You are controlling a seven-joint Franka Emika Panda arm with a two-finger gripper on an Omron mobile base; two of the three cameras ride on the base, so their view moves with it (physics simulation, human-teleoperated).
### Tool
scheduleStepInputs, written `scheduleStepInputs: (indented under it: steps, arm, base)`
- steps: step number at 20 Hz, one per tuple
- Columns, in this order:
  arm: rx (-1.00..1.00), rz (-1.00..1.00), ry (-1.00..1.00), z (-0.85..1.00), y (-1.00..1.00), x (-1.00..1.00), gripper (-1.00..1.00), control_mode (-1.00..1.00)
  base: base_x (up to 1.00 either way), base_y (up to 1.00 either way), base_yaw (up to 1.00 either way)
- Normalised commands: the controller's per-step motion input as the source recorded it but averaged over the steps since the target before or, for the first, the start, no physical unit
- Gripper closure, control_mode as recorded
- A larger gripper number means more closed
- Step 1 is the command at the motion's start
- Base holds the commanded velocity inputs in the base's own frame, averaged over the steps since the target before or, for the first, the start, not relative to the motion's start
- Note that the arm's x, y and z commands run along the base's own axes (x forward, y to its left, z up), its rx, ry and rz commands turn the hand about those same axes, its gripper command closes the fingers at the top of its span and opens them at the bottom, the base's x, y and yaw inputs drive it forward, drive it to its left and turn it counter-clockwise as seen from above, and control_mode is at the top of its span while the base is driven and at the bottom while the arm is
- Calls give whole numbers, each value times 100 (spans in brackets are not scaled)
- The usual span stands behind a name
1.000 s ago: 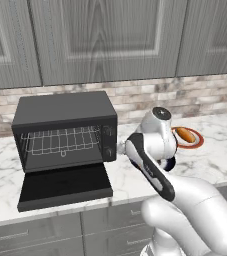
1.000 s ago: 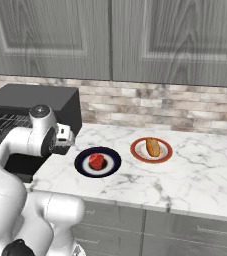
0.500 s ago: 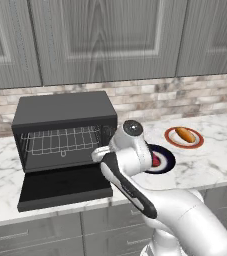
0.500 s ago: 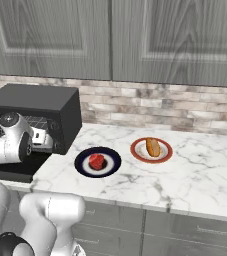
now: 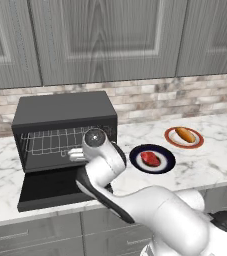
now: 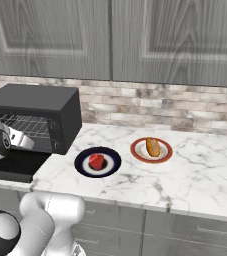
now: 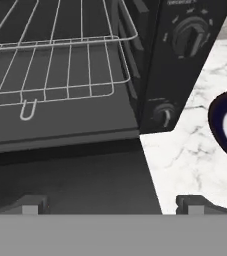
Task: Open the toaster oven door. Place the hotdog bun on the top rack in the toaster oven and place the steak on the bottom rack.
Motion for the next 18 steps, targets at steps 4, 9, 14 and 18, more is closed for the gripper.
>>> scheduleStepInputs:
  steps: [4, 9, 14, 18]
  arm:
    - [-9, 0, -14, 0, 58, 11, -100, -100]
    - [-3, -9, -19, -1, 40, 13, -100, -100]
    - [0, -3, -39, -4, 32, 0, -100, -100]
    - [0, -5, -13, 6, 24, 13, -100, -100]
  base:
    - [0, 0, 0]
    - [0, 0, 0]
    - [0, 0, 0]
    - [0, 0, 0]
